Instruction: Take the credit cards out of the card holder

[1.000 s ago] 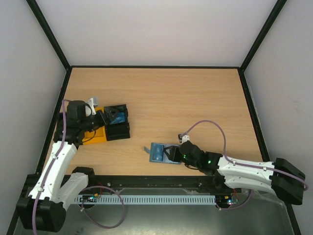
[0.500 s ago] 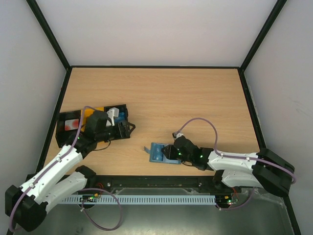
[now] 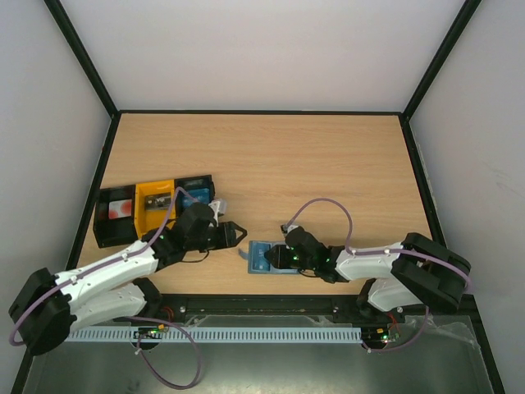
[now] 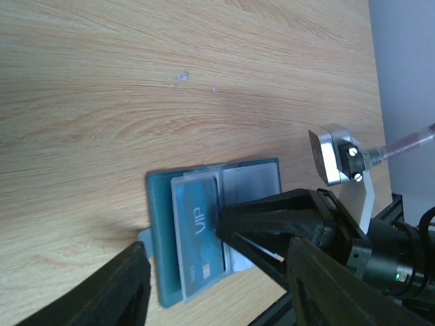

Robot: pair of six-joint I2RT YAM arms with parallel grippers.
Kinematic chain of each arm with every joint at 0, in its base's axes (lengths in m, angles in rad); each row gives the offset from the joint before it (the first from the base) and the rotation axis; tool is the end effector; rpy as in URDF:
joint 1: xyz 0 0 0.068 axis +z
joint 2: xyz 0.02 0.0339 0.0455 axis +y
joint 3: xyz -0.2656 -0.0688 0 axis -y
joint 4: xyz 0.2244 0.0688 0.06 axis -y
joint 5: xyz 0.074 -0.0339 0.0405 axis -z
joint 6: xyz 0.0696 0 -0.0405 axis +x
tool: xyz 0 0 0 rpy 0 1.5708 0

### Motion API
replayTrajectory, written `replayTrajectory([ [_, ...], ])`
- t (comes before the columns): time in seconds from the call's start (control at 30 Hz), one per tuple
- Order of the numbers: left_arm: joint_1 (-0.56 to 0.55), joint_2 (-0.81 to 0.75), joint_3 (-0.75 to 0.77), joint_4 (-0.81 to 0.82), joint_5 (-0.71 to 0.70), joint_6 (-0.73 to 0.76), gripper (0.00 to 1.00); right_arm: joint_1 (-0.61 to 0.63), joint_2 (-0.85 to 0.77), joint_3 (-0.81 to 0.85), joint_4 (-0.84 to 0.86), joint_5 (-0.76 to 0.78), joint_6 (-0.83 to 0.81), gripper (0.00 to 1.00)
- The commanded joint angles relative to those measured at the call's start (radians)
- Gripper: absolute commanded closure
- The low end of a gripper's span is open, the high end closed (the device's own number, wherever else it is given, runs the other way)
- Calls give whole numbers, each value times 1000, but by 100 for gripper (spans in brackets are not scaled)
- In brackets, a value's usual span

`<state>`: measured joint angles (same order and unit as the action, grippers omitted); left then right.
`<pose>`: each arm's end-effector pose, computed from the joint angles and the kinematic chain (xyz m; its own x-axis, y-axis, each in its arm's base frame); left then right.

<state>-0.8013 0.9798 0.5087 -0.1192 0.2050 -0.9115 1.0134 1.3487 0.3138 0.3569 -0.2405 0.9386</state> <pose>0.1410 -0.1659 0.2065 -0.8861 -0.1975 -0.4193 0.1967 0.6589 -0.7261 0.1118 0.2107 0.1215 -0.9401 -0.0271 -0.3397 -0.2774 0.6400 0.7166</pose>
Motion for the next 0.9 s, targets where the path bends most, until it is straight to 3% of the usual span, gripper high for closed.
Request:
replayTrajectory([
  [0.0,-34,59,-32,112,-20,-40,53,-4,3,1,36,-38,-43,78],
  [0.4,-98,218,-72,260,9,-60,85,-4,-125,-42,-34,70,56,80],
  [0.87,-152,377,-102,343,-4,-77,94,-4,-55,-58,44,34,91,81],
])
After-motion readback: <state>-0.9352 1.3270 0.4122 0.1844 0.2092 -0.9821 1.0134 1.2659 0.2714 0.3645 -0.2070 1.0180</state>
